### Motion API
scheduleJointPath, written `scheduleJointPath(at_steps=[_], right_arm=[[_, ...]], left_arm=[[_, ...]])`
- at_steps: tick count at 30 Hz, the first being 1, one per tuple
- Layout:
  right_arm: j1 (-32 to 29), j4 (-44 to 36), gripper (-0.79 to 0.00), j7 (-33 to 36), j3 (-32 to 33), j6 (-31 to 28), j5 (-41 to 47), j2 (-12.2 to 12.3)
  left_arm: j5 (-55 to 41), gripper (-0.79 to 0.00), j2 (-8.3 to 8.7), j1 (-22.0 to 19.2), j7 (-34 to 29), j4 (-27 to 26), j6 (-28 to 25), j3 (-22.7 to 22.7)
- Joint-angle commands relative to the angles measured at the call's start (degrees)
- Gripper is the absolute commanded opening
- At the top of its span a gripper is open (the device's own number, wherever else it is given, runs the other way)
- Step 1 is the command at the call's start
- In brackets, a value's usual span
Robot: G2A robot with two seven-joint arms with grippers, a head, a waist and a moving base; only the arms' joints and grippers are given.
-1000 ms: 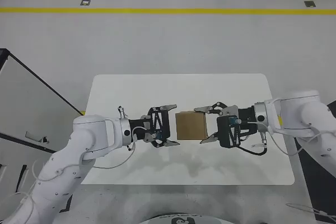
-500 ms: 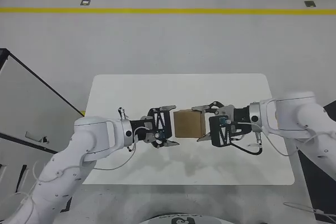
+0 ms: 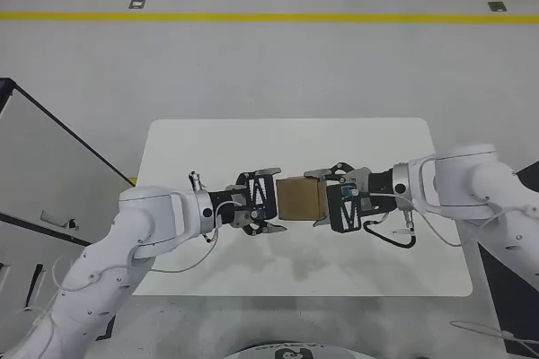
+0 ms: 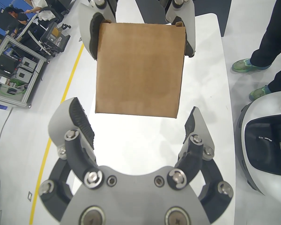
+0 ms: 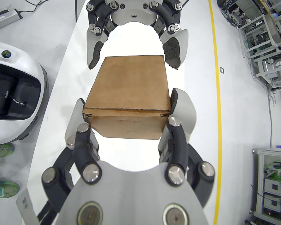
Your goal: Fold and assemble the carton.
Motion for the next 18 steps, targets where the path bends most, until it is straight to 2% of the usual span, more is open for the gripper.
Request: scheduleJointPath(at_steps=[1, 18], right_arm=[[-0.51, -0.42, -0.785, -0.31, -0.19, 0.77, -0.58, -0.11], [0.05, -0.98, -0.785, 3.2, -2.37, 3.62, -1.31, -1.82]], left_arm=[[0.59, 0.0, -0.03, 0.3, 0.6, -0.14, 0.69, 0.26], [1.22, 0.0, -0.1, -0.53, -0.09, 0.07, 1.27, 2.19]])
